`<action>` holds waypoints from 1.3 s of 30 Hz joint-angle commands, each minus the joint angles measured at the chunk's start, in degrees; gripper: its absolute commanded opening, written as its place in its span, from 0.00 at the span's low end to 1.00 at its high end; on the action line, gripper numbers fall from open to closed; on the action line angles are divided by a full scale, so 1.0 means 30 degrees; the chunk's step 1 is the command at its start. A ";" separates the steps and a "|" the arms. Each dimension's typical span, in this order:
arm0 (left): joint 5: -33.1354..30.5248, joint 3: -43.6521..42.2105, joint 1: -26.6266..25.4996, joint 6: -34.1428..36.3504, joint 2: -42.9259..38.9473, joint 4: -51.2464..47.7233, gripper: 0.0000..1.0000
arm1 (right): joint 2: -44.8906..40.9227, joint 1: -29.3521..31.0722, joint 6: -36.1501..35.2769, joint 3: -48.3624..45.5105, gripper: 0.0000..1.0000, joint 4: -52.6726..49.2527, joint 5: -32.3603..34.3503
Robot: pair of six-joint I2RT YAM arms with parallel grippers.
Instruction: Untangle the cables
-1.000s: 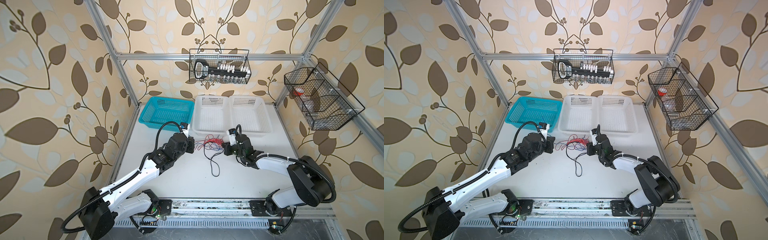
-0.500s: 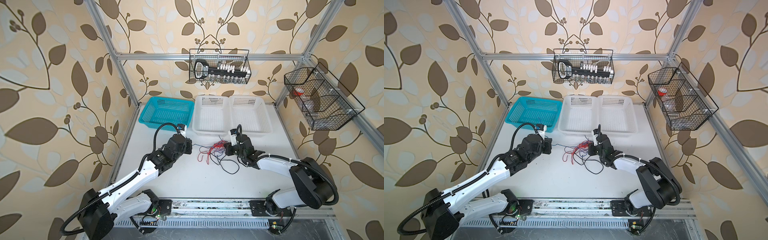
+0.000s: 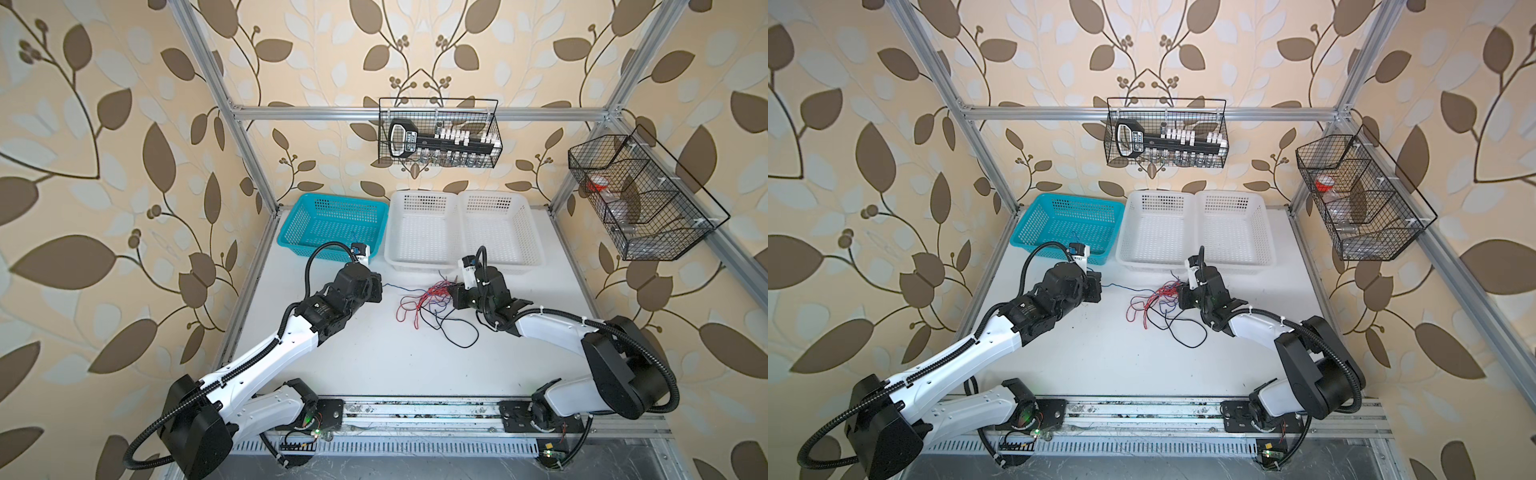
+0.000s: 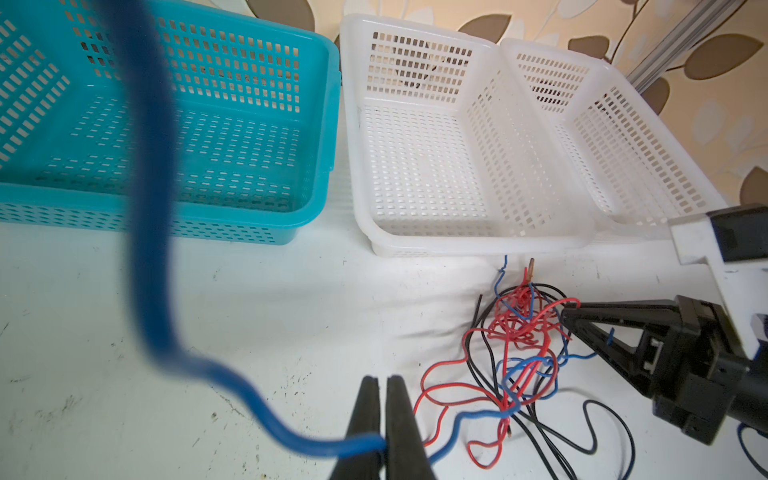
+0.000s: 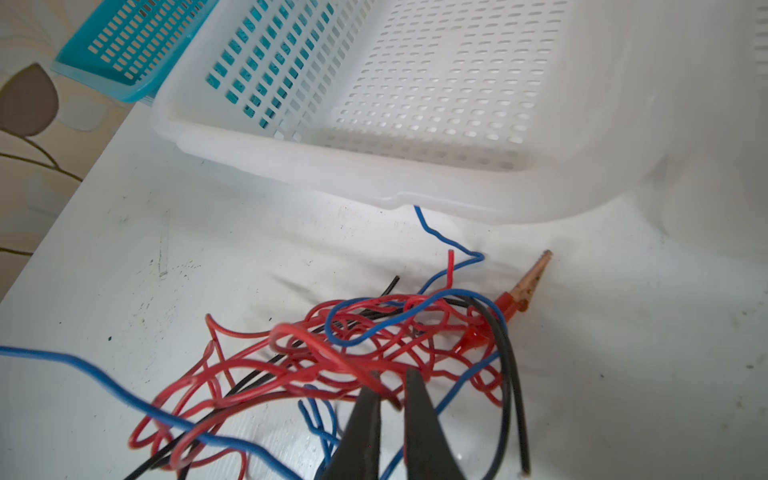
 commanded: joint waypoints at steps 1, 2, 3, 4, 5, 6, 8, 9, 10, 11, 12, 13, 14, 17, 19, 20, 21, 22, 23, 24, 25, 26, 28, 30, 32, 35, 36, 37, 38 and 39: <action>0.0321 0.0355 0.0521 0.0217 -0.0044 0.1614 0.00 | -0.0362 -0.0405 -0.0105 0.0423 0.23 -0.1623 -0.0095; 0.0678 0.0426 0.0522 0.0179 0.0077 0.1754 0.00 | -0.0494 -0.0412 -0.0050 0.0477 0.26 -0.1695 -0.0169; 0.0862 0.0521 0.0529 0.0178 0.0218 0.1793 0.00 | -0.0679 -0.0409 -0.0021 0.0484 0.28 -0.1771 -0.0224; 0.0974 0.0621 0.0518 0.0182 0.0336 0.1768 0.00 | -0.0859 -0.0412 0.0012 0.0525 0.30 -0.1818 -0.0280; 0.1119 0.0794 0.0514 0.0202 0.0458 0.1735 0.00 | -0.1066 -0.0412 -0.0031 0.0567 0.32 -0.1902 -0.0369; 0.1286 0.0920 0.0517 0.0241 0.0534 0.1691 0.00 | -0.1306 -0.0409 -0.0023 0.0578 0.35 -0.2044 -0.0454; 0.1731 0.1211 0.0525 0.0291 0.0646 0.1656 0.00 | -0.1898 -0.0405 -0.0017 0.0567 0.44 -0.2229 -0.0575; 0.1966 0.1394 0.0516 0.0318 0.0679 0.1625 0.00 | -0.2245 -0.0412 -0.0017 0.0542 0.49 -0.2344 -0.0581; 0.2008 0.1571 0.0516 0.0321 0.0683 0.1514 0.00 | -0.2570 -0.0409 -0.0017 0.0538 0.52 -0.2452 -0.0576; 0.2084 0.1818 0.0541 0.0350 0.0712 0.1297 0.00 | -0.2967 -0.0427 -0.0046 0.0532 0.55 -0.2617 -0.0530; 0.2094 0.2102 0.0522 0.0406 0.0741 0.1033 0.00 | -0.3328 -0.0412 -0.0060 0.0537 0.58 -0.2833 -0.0386; 0.2121 0.2328 0.0518 0.0485 0.0741 0.0830 0.00 | -0.3659 -0.0412 -0.0095 0.0492 0.60 -0.3017 -0.0222; 0.2215 0.2580 0.0526 0.0603 0.0796 0.0571 0.00 | -0.4025 -0.0412 -0.0158 0.0509 0.61 -0.3176 -0.0093; 0.2650 0.3394 0.0521 0.0961 0.1041 -0.0191 0.00 | -0.4729 -0.0412 -0.0218 0.0530 0.64 -0.3625 0.0234; 0.3217 0.3803 0.0525 0.1200 0.1173 -0.0428 0.00 | -0.4964 -0.0412 -0.0280 0.0541 0.64 -0.3783 0.0110; 0.3561 0.3977 0.0523 0.1277 0.1224 -0.0517 0.00 | -0.5035 -0.0383 -0.0252 0.0533 0.64 -0.3779 -0.0019; 0.3913 0.4153 0.0530 0.1443 0.1245 -0.0565 0.00 | -0.5033 -0.0314 -0.0251 0.0493 0.64 -0.3779 -0.0050; 0.4148 0.4318 0.0530 0.1589 0.1319 -0.0675 0.00 | -0.5001 -0.0227 -0.0269 0.0482 0.64 -0.3794 -0.0042; 0.4293 0.4534 0.0518 0.1746 0.1355 -0.0842 0.00 | -0.4918 -0.0114 -0.0280 0.0479 0.64 -0.3794 -0.0051; 0.4331 0.4764 0.0522 0.1996 0.1426 -0.1131 0.00 | -0.4782 0.0006 -0.0280 0.0482 0.64 -0.3766 0.0019; 0.4324 0.5015 0.0519 0.2253 0.1494 -0.1437 0.00 | -0.4654 0.0091 -0.0265 0.0480 0.64 -0.3728 -0.0011; 0.4247 0.5345 0.0521 0.2518 0.1560 -0.1856 0.00 | -0.4472 0.0213 -0.0258 0.0507 0.64 -0.3656 -0.0046; 0.4056 0.5918 0.0491 0.3120 0.1721 -0.2643 0.00 | -0.4107 0.0476 -0.0244 0.0488 0.64 -0.3353 -0.0063; 0.3809 0.6290 0.0491 0.3502 0.1739 -0.3092 0.00 | -0.3639 0.0804 -0.0229 0.0635 0.63 -0.2995 -0.0303; 0.3880 0.6360 0.0501 0.3721 0.1580 -0.2977 0.00 | -0.3141 0.1084 -0.0060 0.0846 0.61 -0.2720 -0.0519; 0.4343 0.6386 0.0496 0.3760 0.1244 -0.2350 0.00 | -0.2494 0.1575 0.0315 0.1176 0.59 -0.2601 -0.0519; 0.4412 0.6488 0.0507 0.3773 0.1183 -0.2312 0.00 | -0.2355 0.1739 0.0416 0.1240 0.58 -0.2542 -0.0531; 0.4440 0.6585 0.0490 0.3759 0.1181 -0.2297 0.00 | -0.2258 0.1912 0.0518 0.1309 0.57 -0.2534 -0.0519; 0.4439 0.6650 0.0496 0.3760 0.1196 -0.2302 0.00 | -0.2148 0.2098 0.0696 0.1348 0.57 -0.2480 -0.0519; 0.4387 0.6676 0.0508 0.3771 0.1232 -0.2285 0.00 | -0.2016 0.2288 0.0920 0.1336 0.56 -0.2354 -0.0547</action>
